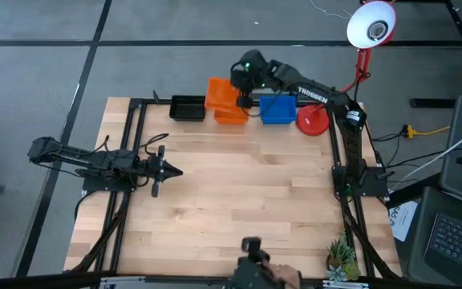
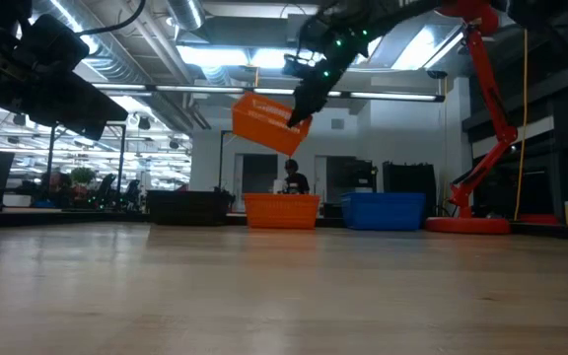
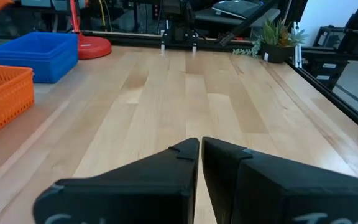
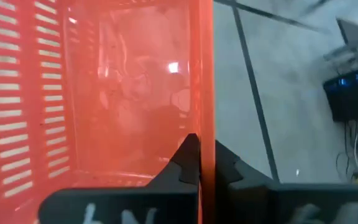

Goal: Stack baskets by color
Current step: Stack the bottom orange basket on top of the top orange basket

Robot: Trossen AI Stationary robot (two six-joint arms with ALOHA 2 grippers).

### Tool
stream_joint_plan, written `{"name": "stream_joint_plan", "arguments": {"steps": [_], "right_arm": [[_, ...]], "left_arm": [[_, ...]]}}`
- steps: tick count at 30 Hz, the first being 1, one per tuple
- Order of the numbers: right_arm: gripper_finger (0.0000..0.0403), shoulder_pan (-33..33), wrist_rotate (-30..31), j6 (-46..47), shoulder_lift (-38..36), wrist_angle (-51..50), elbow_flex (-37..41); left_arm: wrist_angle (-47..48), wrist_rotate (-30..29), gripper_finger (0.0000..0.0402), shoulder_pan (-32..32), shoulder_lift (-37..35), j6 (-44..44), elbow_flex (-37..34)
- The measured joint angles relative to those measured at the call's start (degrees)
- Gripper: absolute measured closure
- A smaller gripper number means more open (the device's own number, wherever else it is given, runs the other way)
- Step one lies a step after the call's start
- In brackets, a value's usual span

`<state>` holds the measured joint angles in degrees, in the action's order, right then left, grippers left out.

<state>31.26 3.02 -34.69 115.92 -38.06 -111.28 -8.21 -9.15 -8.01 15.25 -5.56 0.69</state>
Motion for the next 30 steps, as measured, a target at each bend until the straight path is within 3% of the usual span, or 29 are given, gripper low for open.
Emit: {"name": "stream_joint_plan", "arguments": {"steps": [8,14,24,30], "right_arm": [[0.0403,6.4,-6.6,2.7,0.3,-1.3,0.0],[0.0403,9.1,-16.5,1.1,0.9,-3.7,0.5],[0.0403,10.8,-18.9,-0.5,1.3,6.6,12.3],[0.0402,10.7,-17.4,-1.2,1.3,11.6,16.2]], "left_arm": [[0.0,0.0,0.0388,0.0,0.0,0.0,0.0],[0.0,0.0,0.0388,0.0,0.0,0.0,0.0],[0.0,0.0,0.0388,0.0,0.0,0.0,0.0],[0.0,0.0,0.0388,0.0,0.0,0.0,0.0]]}}
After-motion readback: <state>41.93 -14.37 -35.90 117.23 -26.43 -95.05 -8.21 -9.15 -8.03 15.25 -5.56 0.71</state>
